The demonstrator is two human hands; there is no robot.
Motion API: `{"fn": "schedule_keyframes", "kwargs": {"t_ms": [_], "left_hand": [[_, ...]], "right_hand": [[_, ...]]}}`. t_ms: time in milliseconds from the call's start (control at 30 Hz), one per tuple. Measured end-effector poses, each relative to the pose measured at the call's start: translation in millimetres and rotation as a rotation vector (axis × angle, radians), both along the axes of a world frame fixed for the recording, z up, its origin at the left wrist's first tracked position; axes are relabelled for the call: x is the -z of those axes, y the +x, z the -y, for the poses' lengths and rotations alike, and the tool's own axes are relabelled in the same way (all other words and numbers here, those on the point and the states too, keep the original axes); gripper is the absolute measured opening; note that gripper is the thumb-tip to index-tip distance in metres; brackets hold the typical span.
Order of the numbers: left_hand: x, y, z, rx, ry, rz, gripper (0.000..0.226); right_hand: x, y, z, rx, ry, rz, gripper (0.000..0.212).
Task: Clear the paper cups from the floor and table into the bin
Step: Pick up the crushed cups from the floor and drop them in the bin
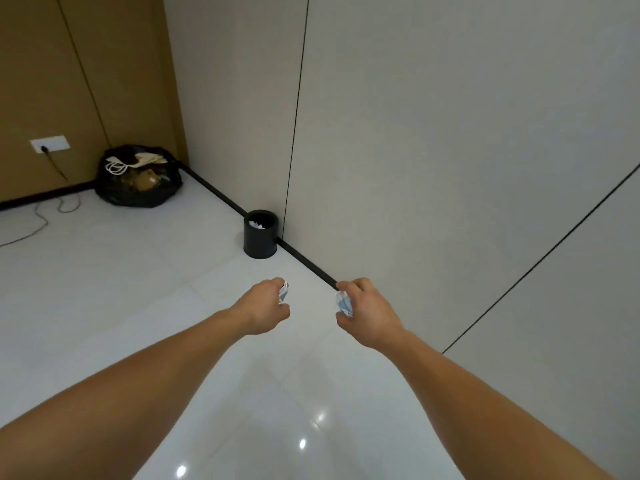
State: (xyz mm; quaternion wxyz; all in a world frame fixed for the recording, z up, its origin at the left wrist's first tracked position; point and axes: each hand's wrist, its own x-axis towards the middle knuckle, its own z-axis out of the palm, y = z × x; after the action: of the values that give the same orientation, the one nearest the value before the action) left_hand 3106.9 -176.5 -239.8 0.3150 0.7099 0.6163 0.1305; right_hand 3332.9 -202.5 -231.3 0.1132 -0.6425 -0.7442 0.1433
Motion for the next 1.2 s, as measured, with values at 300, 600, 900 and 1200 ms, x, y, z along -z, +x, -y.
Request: {"fn": "schedule_keyframes", "kwargs": {"t_ms": [300,600,900,1200], "left_hand": [[1,-60,-117,-0.171,0.020,-0.018,0.024],[-12,-101,-236,-0.328,0.024,-0.060,0.018],[20,-169,-380,-0.270,0.030,-0.045,0.023],[16,-227,-557,-0.106,0.031,-0.031,0.034]], "right_hand": [[17,-63,-164,-0.148,-0.010,-0.028,0.058],[16,-115,-326,-0.283,-0.018,-0.083,0.057],[32,-186,-457,-0.298,-0.068,-0.071,0.057],[23,-238,-577,-0.119,-0.087,-0.099,0.056]]}}
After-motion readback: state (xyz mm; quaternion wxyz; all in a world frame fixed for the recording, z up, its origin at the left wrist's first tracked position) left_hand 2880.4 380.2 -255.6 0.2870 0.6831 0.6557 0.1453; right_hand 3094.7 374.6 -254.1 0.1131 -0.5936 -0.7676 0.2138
